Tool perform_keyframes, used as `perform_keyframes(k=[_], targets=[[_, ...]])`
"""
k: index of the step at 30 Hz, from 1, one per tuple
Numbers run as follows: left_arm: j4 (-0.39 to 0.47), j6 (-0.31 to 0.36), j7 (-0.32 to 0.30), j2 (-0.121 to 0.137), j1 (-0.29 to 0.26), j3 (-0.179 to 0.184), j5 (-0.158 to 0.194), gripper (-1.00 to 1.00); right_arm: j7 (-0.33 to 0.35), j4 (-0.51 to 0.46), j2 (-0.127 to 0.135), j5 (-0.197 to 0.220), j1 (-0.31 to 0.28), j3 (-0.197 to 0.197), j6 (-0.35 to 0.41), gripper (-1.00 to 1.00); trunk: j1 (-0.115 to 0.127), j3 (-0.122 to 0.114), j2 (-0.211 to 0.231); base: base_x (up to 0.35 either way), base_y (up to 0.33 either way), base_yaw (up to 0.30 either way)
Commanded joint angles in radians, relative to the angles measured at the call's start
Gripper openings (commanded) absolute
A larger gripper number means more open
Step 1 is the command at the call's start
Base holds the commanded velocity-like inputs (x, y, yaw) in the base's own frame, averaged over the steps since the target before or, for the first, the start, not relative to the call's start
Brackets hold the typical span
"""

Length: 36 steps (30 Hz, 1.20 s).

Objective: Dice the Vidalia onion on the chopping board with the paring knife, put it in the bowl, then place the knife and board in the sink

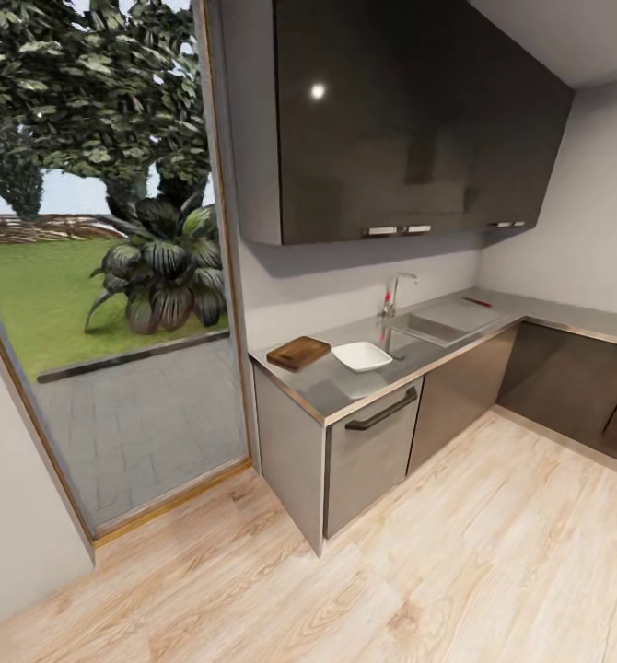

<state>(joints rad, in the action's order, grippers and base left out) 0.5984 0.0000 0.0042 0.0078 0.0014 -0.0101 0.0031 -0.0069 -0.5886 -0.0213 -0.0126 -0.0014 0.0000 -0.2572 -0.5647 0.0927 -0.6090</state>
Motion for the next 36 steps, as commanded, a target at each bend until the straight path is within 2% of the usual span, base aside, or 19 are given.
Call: perform_keyframes(k=[1, 30, 36], targets=[[0.001, 0.0, 0.0, 0.0, 0.0, -0.001, 0.0, 1.0, -0.001, 0.0, 0.0, -0.001, 0.0, 0.0, -0.002, 1.0, 0.004, -0.002, 0.006, 0.0, 0.0, 0.0], [0.002, 0.0, 0.0, 0.0, 0.0, -0.001, 0.0, 1.0, -0.001, 0.0, 0.0, -0.001, 0.0, 0.0, -0.002, 1.0, 0.115, -0.093, 0.209, 0.0, 0.0, 0.0], [0.003, 0.0, 0.0, 0.0, 0.0, -0.001, 0.0, 1.0, -0.001, 0.0, 0.0, -0.001, 0.0, 0.0, -0.002, 1.0, 0.115, -0.093, 0.209, 0.0, 0.0, 0.0]])
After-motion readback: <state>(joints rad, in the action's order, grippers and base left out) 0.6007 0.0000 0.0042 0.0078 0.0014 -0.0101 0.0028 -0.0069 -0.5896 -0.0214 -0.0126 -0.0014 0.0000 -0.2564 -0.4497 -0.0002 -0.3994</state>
